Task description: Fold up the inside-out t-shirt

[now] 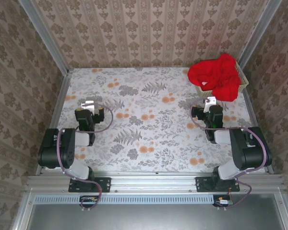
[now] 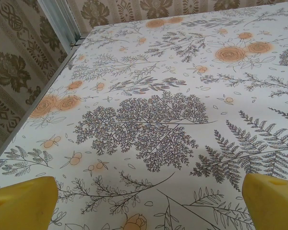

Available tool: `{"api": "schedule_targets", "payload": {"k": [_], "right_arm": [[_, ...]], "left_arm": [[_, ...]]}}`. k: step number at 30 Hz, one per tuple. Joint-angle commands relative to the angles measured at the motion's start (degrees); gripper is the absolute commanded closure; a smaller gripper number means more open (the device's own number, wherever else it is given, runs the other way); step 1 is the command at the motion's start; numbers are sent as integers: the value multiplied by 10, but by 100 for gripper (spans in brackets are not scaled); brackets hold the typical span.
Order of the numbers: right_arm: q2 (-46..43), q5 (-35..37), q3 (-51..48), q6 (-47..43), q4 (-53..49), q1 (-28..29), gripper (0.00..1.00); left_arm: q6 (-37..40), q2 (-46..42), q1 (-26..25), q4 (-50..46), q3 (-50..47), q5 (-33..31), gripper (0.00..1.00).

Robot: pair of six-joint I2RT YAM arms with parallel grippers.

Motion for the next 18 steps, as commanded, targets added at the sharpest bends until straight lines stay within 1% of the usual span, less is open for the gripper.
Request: {"api": "schedule_targets", "payload": {"k": [1, 18], "right_arm": [[3, 8, -3, 6, 13, -3, 0], [3, 8, -3, 6, 14, -2, 0]], "left_arm": [[4, -4, 1, 7, 4, 6, 0], [-1, -3, 6, -1, 8, 13, 0]]}}
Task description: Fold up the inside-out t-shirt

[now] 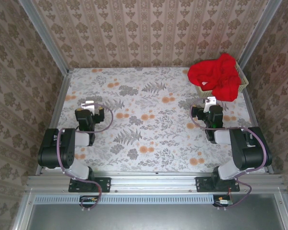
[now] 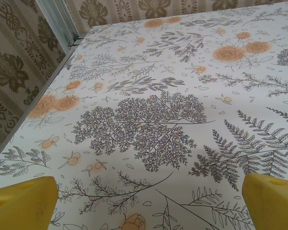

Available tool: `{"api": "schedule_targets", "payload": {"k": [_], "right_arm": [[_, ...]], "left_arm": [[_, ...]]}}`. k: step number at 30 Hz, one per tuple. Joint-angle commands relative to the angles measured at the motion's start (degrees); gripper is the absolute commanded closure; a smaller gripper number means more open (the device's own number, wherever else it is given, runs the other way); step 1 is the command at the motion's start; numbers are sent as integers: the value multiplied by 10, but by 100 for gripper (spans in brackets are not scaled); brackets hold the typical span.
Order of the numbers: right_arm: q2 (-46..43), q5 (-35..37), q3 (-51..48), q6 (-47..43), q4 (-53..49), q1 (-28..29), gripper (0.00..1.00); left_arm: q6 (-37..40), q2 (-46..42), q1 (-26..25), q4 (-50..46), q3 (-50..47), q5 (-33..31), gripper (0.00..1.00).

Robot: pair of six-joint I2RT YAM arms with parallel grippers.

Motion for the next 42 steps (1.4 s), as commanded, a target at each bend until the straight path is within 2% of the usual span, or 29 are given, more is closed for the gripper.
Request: {"api": "schedule_targets", "payload": {"k": [1, 20, 25, 29, 31, 34, 40, 42], "right_arm": [[3, 8, -3, 6, 14, -2, 0], [2, 8, -3, 6, 14, -2, 0], [-2, 4, -10, 3, 24, -2, 0], [-62, -5, -45, -14, 37, 10, 0], [-119, 1, -53, -15, 1, 16, 0], [-220, 13, -57, -15, -70, 28, 0], [-437, -24, 4, 34, -311, 36, 0], [-489, 5, 31, 84, -382, 36, 0]], "left_arm": [[-1, -4, 5, -1, 9, 8, 0], [-14, -5, 19, -10, 12, 23, 0], [9, -14, 6, 17, -6, 30, 0], [55, -78, -58, 103, -76, -59, 0], [71, -135, -92, 45, -74, -85, 0], [57, -236, -125, -141, -29, -64, 0], [-64, -372, -144, -382, 80, -4, 0], [-106, -396, -144, -449, 121, 4, 0]]}}
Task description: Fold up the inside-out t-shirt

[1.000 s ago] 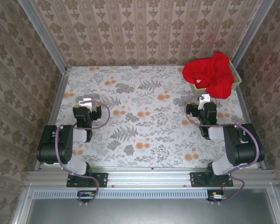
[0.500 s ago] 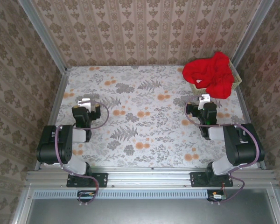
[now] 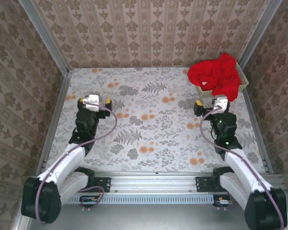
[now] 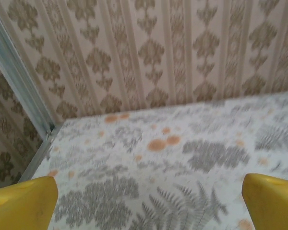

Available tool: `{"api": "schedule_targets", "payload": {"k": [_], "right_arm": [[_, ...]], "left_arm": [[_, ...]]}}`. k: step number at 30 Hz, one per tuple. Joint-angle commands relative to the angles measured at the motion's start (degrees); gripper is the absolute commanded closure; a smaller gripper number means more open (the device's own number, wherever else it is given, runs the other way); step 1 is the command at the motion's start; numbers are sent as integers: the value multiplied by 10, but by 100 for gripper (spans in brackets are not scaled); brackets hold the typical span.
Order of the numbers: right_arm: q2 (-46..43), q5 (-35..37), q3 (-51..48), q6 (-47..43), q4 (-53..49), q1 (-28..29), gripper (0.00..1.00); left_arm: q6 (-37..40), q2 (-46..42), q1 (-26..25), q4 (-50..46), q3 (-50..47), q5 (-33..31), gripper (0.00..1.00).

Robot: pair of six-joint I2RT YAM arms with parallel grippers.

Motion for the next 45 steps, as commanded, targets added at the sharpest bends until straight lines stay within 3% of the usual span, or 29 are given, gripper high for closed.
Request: {"api": "schedule_targets", "payload": {"k": [1, 4, 5, 9, 12, 14, 16, 24, 29, 37, 45], "right_arm": [[-77, 46, 56, 107, -186, 1, 0], [-111, 179, 119, 291, -374, -2, 0], [-112, 188, 133, 328, -411, -7, 0], [-98, 61, 120, 283, -341, -17, 0], [-63, 49, 122, 267, -309, -18, 0], [11, 41, 186, 230, -355, -18, 0], [108, 55, 261, 219, -402, -18, 0], [436, 160, 502, 206, -444, -18, 0], [619, 212, 675, 193, -514, -49, 0], [789, 238, 836, 176, -568, -107, 0], [935, 242, 1005, 159, -650, -121, 0]], "left_arm": [[-108, -40, -2, -183, 65, 17, 0], [-243, -61, 1, -304, 112, -58, 0], [-293, -65, 6, -356, 128, -75, 0], [-278, -95, 47, -403, 132, 53, 0], [-325, -135, 79, -368, 78, 52, 0], [-325, -151, 103, -331, 47, 94, 0], [-305, -127, 92, -331, 51, 96, 0], [-252, 25, -29, -307, 91, 27, 0], [-211, 85, -99, -298, 109, -10, 0], [-193, 115, -108, -281, 102, -3, 0], [-189, 122, -110, -258, 100, 2, 0]]}}
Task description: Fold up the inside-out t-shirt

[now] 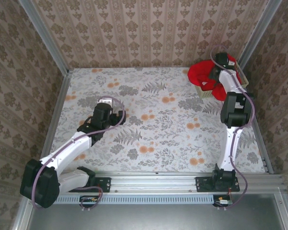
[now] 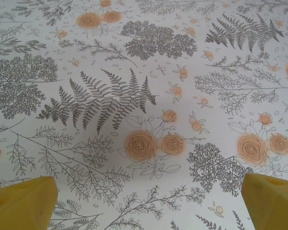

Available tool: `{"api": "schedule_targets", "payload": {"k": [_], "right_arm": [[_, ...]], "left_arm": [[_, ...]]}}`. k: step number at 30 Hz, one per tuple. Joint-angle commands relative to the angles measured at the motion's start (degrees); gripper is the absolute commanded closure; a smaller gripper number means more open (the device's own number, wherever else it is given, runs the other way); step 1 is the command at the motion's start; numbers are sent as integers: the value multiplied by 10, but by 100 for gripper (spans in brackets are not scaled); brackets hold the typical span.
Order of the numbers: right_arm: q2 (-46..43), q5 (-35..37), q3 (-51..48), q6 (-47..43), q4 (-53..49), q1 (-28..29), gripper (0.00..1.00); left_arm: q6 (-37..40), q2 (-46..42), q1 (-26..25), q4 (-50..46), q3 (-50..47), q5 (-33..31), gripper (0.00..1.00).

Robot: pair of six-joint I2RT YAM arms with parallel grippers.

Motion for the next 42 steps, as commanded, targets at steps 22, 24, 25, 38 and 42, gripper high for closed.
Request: {"api": "schedule_targets", "payload": {"k": [22, 24, 25, 38, 42], "right_arm": [[114, -35, 237, -3, -153, -8, 92], [85, -33, 230, -2, -147, -8, 99], [66, -36, 218, 0, -138, -8, 100], [-146, -133, -73, 28, 77, 19, 100], [-202, -141, -171, 42, 156, 34, 100]], "left_arm": [[11, 3, -7, -10, 39, -24, 0], [6, 4, -7, -15, 43, -28, 0], [3, 3, -7, -18, 45, -28, 0], [-28, -31, -6, -63, 49, 5, 0], [-33, -46, -6, -72, 45, 7, 0]]}}
